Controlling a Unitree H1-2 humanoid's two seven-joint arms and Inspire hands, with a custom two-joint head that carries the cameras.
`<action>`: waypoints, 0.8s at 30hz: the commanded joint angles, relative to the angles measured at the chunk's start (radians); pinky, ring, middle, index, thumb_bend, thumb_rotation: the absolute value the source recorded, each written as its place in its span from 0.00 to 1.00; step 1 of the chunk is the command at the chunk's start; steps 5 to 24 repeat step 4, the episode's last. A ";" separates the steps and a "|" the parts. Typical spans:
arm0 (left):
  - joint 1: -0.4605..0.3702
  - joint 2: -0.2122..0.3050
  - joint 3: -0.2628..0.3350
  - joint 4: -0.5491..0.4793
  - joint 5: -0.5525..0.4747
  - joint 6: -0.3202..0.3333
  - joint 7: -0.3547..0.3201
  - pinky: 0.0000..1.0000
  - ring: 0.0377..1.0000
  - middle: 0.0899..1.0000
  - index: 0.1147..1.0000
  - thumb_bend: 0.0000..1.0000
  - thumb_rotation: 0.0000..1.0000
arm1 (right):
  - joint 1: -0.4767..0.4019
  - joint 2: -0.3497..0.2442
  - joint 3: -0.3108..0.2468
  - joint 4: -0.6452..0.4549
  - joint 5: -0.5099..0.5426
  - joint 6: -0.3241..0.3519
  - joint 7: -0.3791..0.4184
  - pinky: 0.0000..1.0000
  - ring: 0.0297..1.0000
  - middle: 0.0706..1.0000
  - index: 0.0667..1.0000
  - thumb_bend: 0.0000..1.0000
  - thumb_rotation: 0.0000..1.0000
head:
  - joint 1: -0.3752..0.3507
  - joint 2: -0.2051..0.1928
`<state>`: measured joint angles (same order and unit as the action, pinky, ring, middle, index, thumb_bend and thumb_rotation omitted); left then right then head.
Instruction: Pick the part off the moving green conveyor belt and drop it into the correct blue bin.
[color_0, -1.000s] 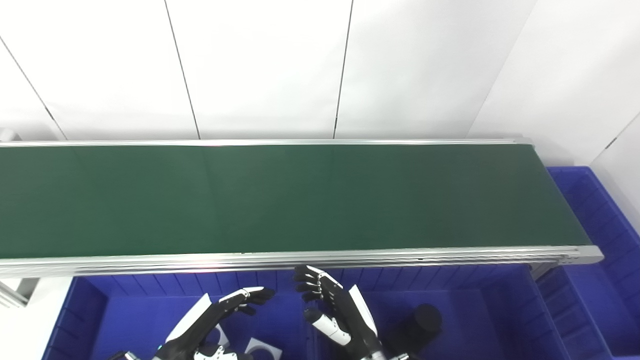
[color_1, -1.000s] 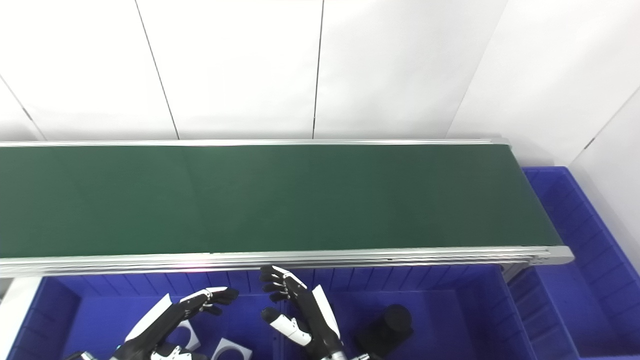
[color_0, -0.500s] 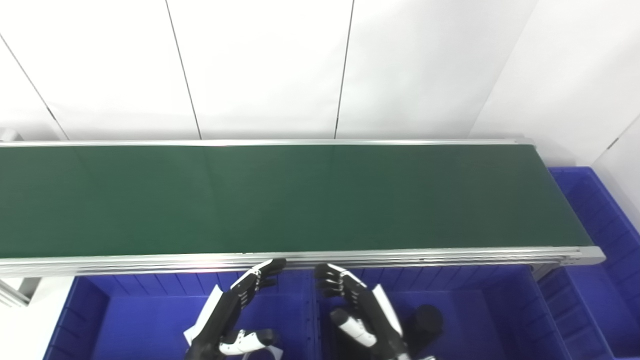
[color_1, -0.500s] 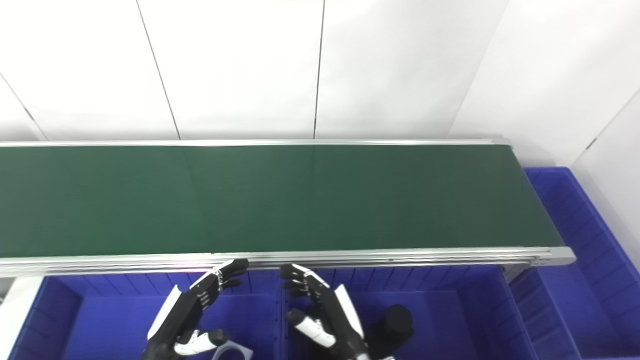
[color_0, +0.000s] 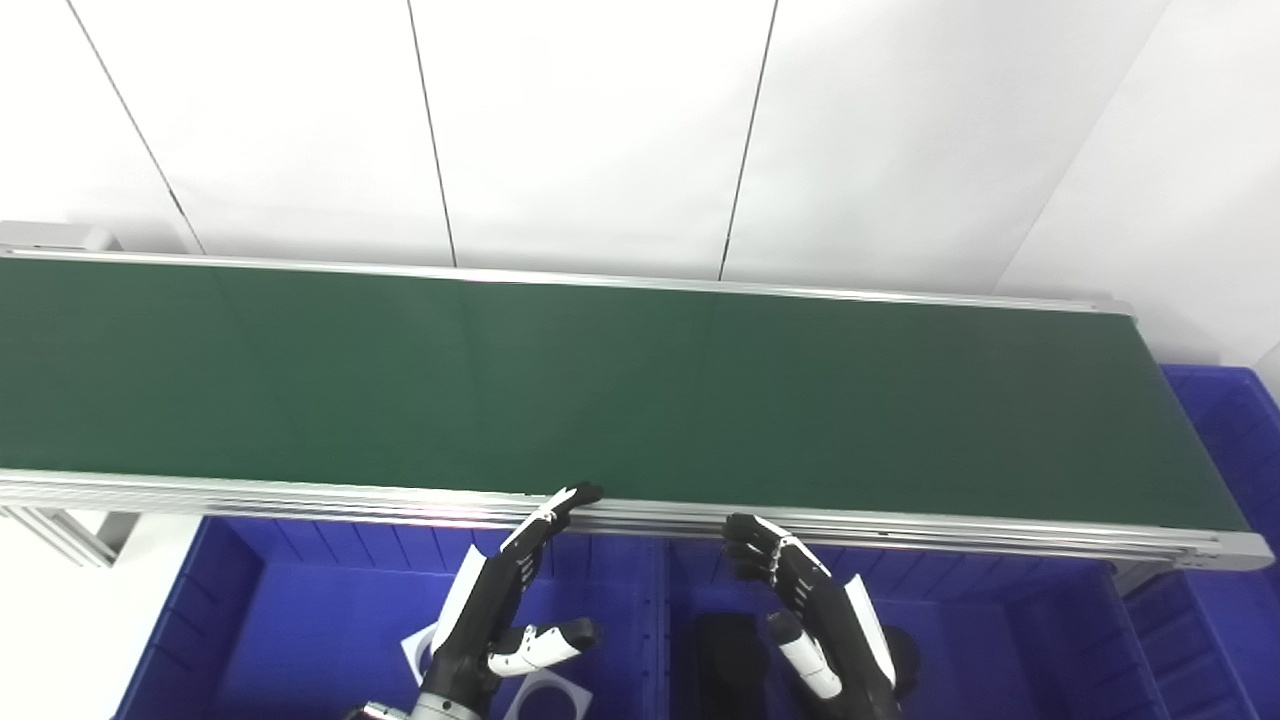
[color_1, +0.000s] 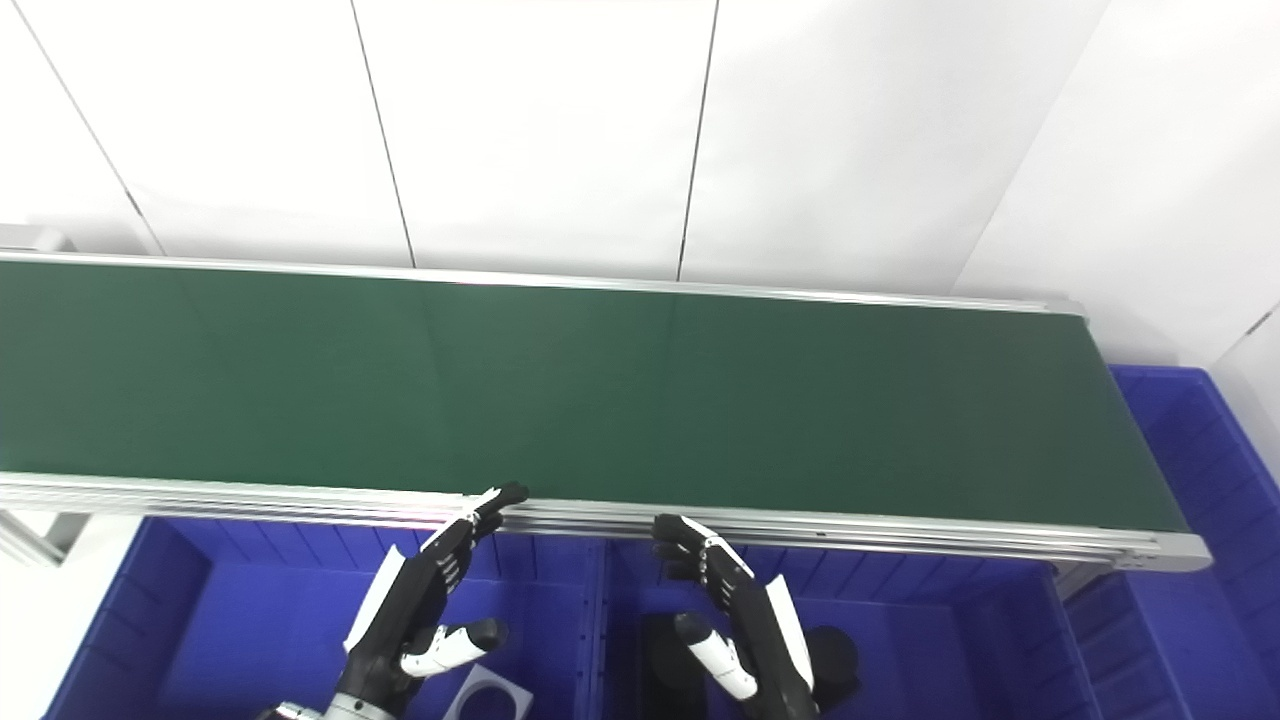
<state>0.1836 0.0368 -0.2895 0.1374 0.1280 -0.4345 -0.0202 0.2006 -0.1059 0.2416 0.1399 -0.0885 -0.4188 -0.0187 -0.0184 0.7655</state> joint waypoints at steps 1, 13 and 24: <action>-0.019 -0.006 0.004 -0.012 0.017 -0.035 0.012 0.91 0.93 0.90 0.80 0.99 0.72 | -0.001 0.011 -0.012 -0.036 0.010 -0.051 0.002 0.74 0.78 0.81 0.80 0.88 0.91 | 0.004 0.007; -0.020 -0.007 0.008 -0.021 0.028 -0.033 0.007 0.89 0.92 0.89 0.80 1.00 0.74 | 0.002 0.017 -0.020 -0.050 0.006 -0.051 0.004 0.75 0.79 0.82 0.80 0.86 0.91 | 0.006 0.040; -0.020 -0.007 0.008 -0.021 0.028 -0.033 0.007 0.89 0.92 0.89 0.80 1.00 0.74 | 0.002 0.017 -0.020 -0.050 0.006 -0.051 0.004 0.75 0.79 0.82 0.80 0.86 0.91 | 0.006 0.040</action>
